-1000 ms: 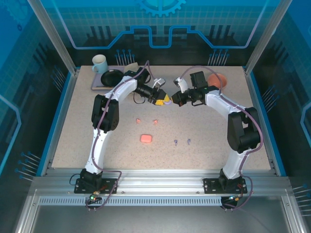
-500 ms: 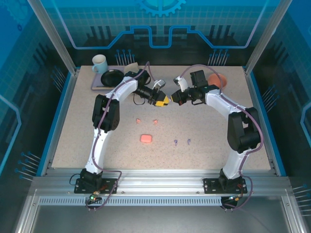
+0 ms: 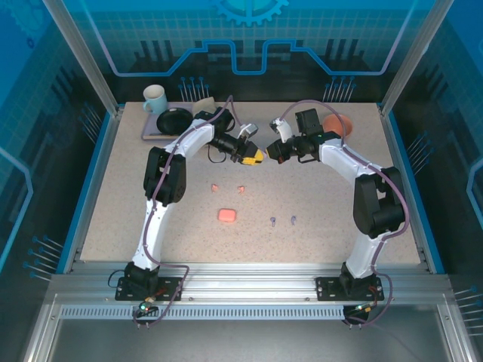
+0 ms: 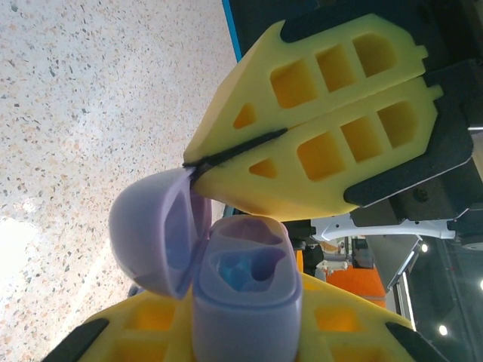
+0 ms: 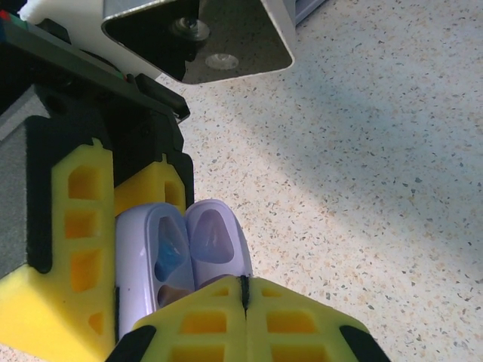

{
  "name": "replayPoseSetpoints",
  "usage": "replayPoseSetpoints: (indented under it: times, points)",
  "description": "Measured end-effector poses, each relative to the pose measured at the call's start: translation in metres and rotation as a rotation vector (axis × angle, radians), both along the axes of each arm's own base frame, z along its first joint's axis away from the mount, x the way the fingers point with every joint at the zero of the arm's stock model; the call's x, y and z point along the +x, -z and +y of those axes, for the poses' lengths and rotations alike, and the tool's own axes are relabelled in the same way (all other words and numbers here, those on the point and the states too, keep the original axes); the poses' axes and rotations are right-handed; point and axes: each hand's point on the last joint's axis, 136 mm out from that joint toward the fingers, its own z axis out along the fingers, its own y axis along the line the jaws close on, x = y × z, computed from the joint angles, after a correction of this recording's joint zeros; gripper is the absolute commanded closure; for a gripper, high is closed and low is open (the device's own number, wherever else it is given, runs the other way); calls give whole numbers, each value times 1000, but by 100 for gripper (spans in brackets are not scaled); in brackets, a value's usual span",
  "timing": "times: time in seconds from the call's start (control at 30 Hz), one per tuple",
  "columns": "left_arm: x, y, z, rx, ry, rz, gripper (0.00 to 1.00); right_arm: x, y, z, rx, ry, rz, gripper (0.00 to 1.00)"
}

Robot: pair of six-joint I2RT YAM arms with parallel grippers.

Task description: Insert the wireless bluetooth earbuds into the charging case

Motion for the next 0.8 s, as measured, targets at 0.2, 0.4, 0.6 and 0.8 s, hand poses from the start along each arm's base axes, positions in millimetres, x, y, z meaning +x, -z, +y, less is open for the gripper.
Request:
replayPoseSetpoints:
  times: [0.2, 0.4, 0.6, 0.8]
  points:
    - [2, 0, -2, -7, 2, -25, 100, 8, -3, -8, -29, 60, 4, 63]
    - [-4, 21, -10, 22, 15, -40, 100, 25, -28, -35, -1, 214, -2, 47]
    - [-23, 41, -15, 104, 1, -131, 100, 37, -73, -107, 76, 479, -22, 46]
    - [-31, 20, -27, 129, -83, -428, 100, 11, -84, -128, 119, 613, 37, 45]
